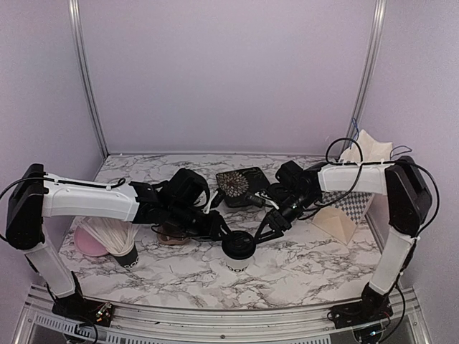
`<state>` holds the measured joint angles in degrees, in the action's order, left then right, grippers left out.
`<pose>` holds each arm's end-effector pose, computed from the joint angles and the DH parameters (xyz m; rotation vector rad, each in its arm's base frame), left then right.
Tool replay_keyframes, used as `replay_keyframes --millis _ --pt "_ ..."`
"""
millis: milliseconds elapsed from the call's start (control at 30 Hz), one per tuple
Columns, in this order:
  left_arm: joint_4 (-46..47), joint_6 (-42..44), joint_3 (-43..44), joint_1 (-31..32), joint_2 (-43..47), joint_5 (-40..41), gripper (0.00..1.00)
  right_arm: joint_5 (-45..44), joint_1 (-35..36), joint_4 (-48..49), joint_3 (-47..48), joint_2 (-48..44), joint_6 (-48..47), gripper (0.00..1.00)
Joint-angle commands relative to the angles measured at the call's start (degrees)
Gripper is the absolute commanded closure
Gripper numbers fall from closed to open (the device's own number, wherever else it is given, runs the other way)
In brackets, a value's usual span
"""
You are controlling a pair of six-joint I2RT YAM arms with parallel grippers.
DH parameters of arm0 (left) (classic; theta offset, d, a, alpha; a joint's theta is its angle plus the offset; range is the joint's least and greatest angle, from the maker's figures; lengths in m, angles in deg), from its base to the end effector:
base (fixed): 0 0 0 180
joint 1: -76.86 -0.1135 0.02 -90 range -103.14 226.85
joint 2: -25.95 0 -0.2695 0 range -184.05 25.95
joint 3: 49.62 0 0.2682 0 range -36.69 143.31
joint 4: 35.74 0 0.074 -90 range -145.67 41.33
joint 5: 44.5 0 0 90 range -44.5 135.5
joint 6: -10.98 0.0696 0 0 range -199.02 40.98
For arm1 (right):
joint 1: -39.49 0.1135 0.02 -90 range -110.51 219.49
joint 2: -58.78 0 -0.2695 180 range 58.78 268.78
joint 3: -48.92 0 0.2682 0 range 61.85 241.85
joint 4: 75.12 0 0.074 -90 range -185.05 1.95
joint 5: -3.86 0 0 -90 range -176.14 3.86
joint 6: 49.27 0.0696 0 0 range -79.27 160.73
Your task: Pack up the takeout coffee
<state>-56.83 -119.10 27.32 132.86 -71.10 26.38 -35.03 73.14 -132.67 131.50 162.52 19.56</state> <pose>0.2104 -0.3527 0.1967 0.5495 2.5140 -1.1544 0.2673 0.2430 0.1631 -1.3805 2.3799 1.3358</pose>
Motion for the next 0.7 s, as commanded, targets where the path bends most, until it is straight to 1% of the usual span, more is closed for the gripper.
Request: replay_keyframes --millis 0,167,233,333,433,533,667 --pt "-10.7 2.3 -3.2 0.5 -4.5 4.4 0.76 -17.4 0.7 3.0 -0.9 6.1 2.1 0.34" --pt "-10.6 2.2 -3.3 0.7 -4.1 4.8 0.74 -19.9 0.7 2.7 0.1 5.6 2.0 0.37" --pt "-10.8 2.3 -2.6 1.0 -3.0 5.0 0.70 -17.2 0.4 1.5 2.3 4.4 0.5 0.36" --pt "-11.2 2.7 -0.9 1.5 0.4 6.9 0.62 -12.2 0.2 -0.4 6.4 1.5 -1.7 0.33" --pt "-11.4 2.7 0.9 1.8 3.6 8.2 0.55 -9.7 0.2 -2.1 10.3 0.3 -3.0 0.30" --pt "-11.4 2.6 2.1 2.1 6.4 9.2 0.50 -9.0 0.2 -3.8 12.7 -0.3 -4.0 0.28" --pt "-11.5 3.6 3.2 2.2 8.8 10.3 0.48 -9.6 0.2 -4.3 11.8 -2.8 -5.1 0.25"
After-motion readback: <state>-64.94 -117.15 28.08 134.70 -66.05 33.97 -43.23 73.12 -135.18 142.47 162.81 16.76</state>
